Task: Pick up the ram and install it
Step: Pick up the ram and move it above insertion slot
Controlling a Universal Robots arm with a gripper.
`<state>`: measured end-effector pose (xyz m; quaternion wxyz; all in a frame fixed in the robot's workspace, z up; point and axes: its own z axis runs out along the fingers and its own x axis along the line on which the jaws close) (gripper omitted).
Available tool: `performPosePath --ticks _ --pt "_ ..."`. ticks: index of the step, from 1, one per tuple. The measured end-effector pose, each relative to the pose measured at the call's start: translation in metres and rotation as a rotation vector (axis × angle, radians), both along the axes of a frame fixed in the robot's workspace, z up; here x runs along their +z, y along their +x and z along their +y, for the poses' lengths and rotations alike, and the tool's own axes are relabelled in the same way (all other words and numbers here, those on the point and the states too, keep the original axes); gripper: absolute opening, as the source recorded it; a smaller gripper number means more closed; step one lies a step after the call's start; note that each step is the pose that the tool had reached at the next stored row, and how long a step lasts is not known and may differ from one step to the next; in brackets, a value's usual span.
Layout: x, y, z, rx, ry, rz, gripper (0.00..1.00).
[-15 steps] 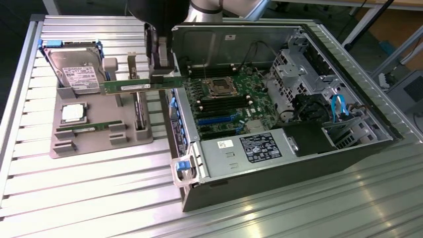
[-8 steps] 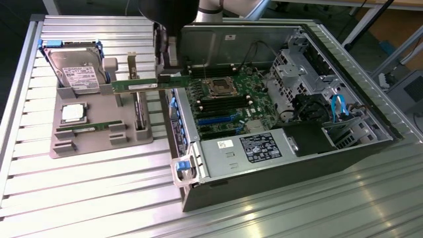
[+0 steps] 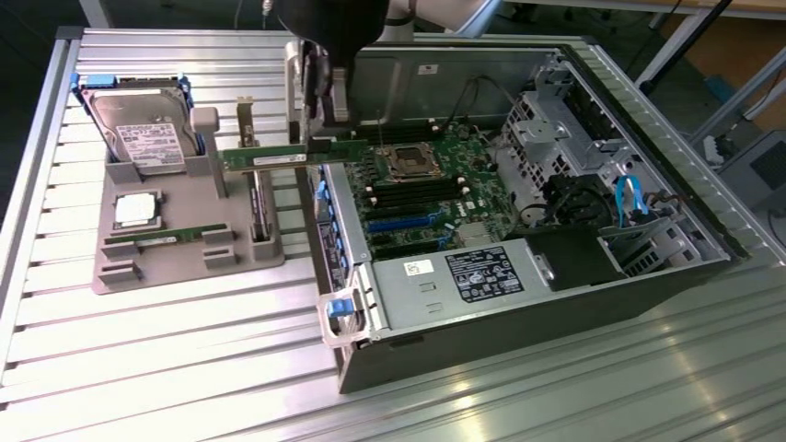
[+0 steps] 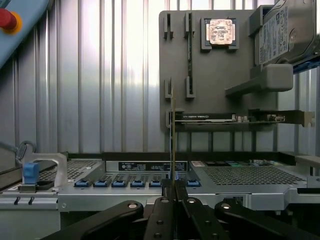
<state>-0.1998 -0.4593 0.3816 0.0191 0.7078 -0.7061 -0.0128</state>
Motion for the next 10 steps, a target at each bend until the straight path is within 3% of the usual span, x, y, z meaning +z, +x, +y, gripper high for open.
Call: performPosePath --ticks 10 --pt "0.0000 0.019 0.0000 0.000 -0.0001 0.0013 0.12"
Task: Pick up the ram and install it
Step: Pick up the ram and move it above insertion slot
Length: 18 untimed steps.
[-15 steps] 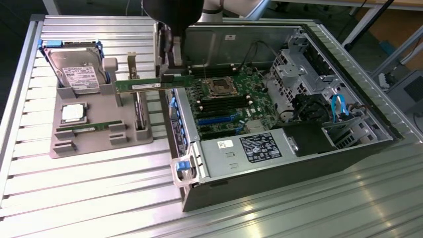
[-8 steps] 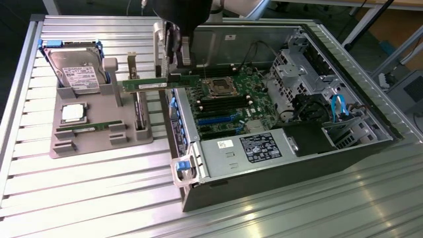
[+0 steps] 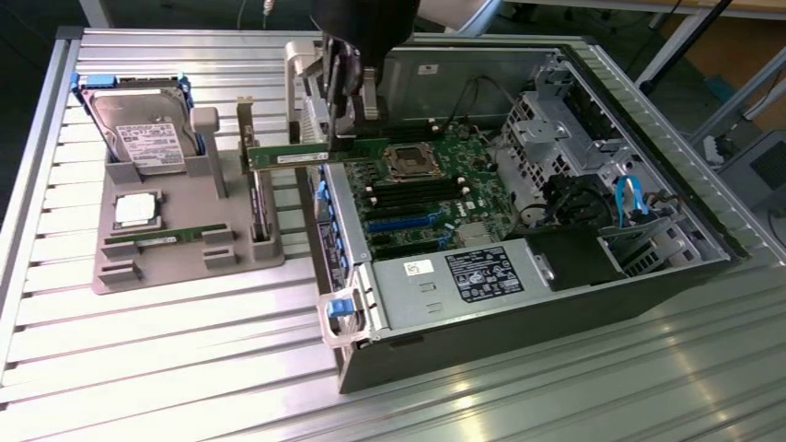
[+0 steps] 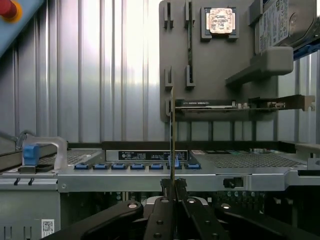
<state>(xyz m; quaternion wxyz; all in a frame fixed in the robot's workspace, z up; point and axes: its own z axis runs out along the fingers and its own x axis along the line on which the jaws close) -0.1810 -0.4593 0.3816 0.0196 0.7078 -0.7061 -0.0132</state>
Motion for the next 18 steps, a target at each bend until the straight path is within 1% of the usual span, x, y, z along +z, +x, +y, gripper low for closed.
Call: performPosePath --ticks 6,11,18 --pt "0.0000 0.013 0.0000 0.000 -0.0002 0.0012 0.12" --pt "0.0000 0.031 0.0000 0.000 -0.0004 0.0029 0.12" --pt "0.0000 0.049 0.0000 0.000 -0.0006 0.0049 0.12"
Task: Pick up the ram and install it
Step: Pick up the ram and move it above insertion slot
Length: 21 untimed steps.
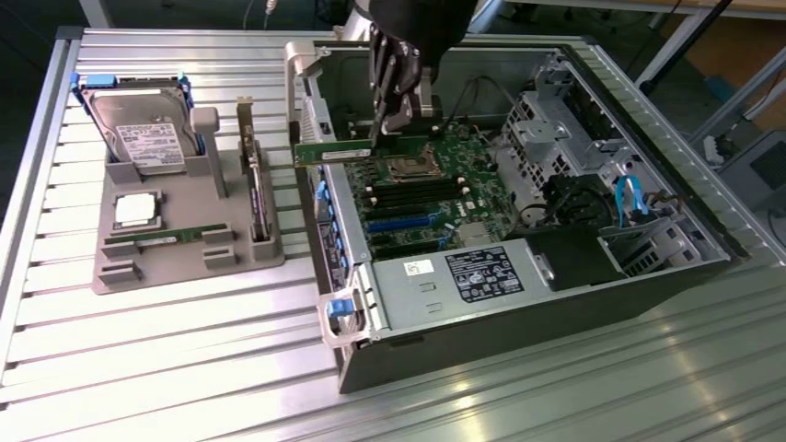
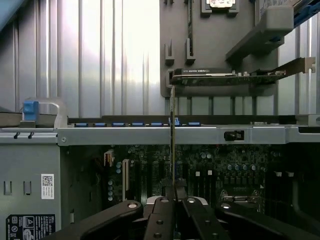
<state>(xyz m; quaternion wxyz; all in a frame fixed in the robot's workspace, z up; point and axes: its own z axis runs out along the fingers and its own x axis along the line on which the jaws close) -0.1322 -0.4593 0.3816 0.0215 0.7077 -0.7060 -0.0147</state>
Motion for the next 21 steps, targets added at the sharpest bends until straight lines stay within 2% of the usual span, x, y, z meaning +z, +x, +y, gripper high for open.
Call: performPosePath --ticks 6,21 --pt "0.0000 0.019 0.0000 0.000 -0.0002 0.0028 0.12" --pt "0.0000 0.057 -0.0001 0.000 -0.0017 0.0084 0.12"
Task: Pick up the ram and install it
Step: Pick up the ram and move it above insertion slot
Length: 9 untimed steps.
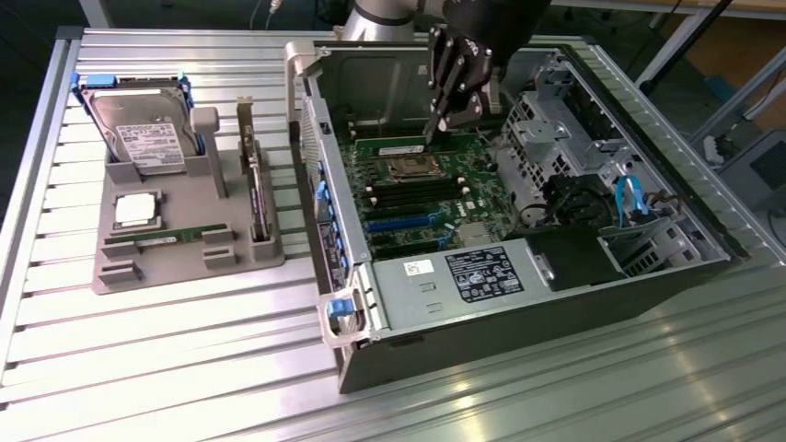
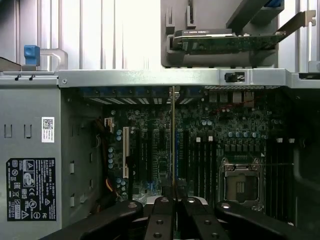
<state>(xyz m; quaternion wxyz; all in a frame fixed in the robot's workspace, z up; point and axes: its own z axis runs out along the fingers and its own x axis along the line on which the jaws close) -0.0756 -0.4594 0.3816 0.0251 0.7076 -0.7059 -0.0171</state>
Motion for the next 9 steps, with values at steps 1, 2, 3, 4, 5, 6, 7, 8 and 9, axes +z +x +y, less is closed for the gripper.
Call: performPosePath --ticks 1,2,3,4,5,6,7,8,9 --pt "0.0000 0.002 0.0000 0.000 -0.0002 0.0003 0.12" --pt "0.0000 0.004 0.0000 0.000 -0.0001 0.0004 0.12" --pt "0.0000 0.005 0.0000 0.000 -0.0002 0.0006 0.12" --pt "0.0000 0.007 0.0000 0.000 -0.0003 0.0008 0.12" --pt "0.0000 0.009 0.0000 0.000 -0.0004 0.0010 0.12" --pt "0.0000 0.010 0.0000 0.000 -0.0005 0.0011 0.12" --pt "0.0000 0.012 0.0000 0.000 -0.0006 0.0013 0.12" --pt "0.0000 0.014 0.0000 0.000 -0.0008 0.0015 0.12" --pt "0.0000 0.016 0.0000 0.000 -0.0008 0.0016 0.12"
